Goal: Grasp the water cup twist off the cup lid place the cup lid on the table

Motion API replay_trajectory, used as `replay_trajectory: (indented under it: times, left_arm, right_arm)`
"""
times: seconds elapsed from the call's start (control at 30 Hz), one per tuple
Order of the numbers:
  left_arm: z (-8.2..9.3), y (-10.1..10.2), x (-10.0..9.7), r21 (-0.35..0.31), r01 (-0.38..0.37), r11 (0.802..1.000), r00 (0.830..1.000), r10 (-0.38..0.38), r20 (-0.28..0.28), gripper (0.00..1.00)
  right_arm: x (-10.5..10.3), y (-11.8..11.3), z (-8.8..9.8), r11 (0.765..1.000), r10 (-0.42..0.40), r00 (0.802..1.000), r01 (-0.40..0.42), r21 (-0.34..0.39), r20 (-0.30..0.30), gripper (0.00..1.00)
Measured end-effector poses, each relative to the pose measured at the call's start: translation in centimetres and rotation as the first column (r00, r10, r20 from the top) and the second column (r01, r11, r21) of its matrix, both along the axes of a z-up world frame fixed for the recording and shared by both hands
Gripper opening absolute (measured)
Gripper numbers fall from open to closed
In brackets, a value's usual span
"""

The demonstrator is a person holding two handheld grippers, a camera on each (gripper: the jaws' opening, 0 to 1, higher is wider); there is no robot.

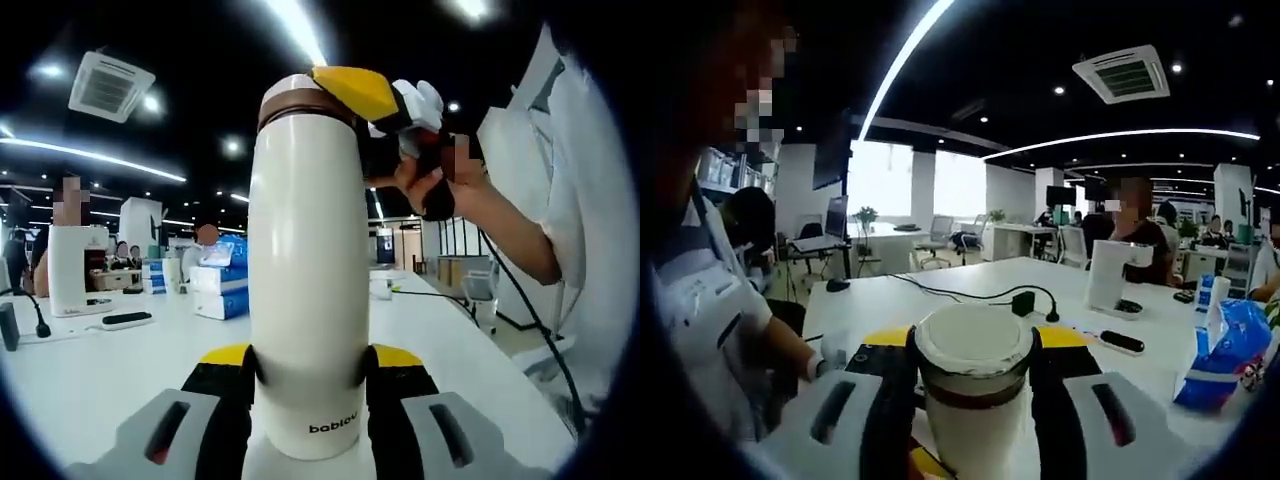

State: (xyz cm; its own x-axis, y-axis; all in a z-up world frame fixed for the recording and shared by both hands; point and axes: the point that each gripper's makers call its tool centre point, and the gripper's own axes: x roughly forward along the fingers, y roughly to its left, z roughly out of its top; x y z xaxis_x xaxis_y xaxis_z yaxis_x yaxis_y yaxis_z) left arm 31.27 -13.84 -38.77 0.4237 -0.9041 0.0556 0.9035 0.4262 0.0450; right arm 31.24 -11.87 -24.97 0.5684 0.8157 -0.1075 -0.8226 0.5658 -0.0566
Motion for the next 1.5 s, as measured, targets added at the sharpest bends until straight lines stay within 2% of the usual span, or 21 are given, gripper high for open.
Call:
replay_trajectory:
  times: [0.53, 0.7, 0.9, 1.2, 1.37, 1.5]
  left_arm:
    - [0.04, 0.01, -0.02, -0.001, 0.001, 1.000, 1.000, -0.001, -0.002, 0.45]
    - [0.07, 0.10, -0.01, -0.004, -0.002, 1.000, 1.000, 0.002, -0.008, 0.45]
    - [0.06, -0.01, -0.12, 0.000, 0.000, 1.000, 1.000, 0.000, 0.001, 0.45]
    - [0.10, 0.07, -0.05, 0.000, 0.000, 1.000, 1.000, 0.000, 0.001, 0.45]
    - [0.11, 0.09, -0.04, -0.002, 0.001, 1.000, 1.000, -0.001, -0.002, 0.45]
    - [0.10, 0.10, -0.02, -0.002, 0.001, 1.000, 1.000, -0.001, -0.002, 0.45]
  right_arm:
    - [-0.22, 0.18, -0.08, 0.987, 0.157, 0.987, -0.157, -0.023, 0.018, 0.46]
    - [-0.27, 0.63, -0.04, 0.970, 0.242, 0.970, -0.242, 0.003, 0.023, 0.46]
    - [-0.52, 0.21, -0.10, 0.942, 0.336, 0.942, -0.336, -0.009, 0.022, 0.46]
    - [-0.68, 0.43, -0.20, 0.916, 0.401, 0.916, -0.401, -0.004, 0.021, 0.47]
    - [-0.81, 0.55, -0.21, 0.914, 0.405, 0.914, -0.405, 0.009, 0.015, 0.47]
    - [-0.66, 0.68, -0.53, 0.932, 0.364, 0.932, -0.364, -0.007, -0.006, 0.49]
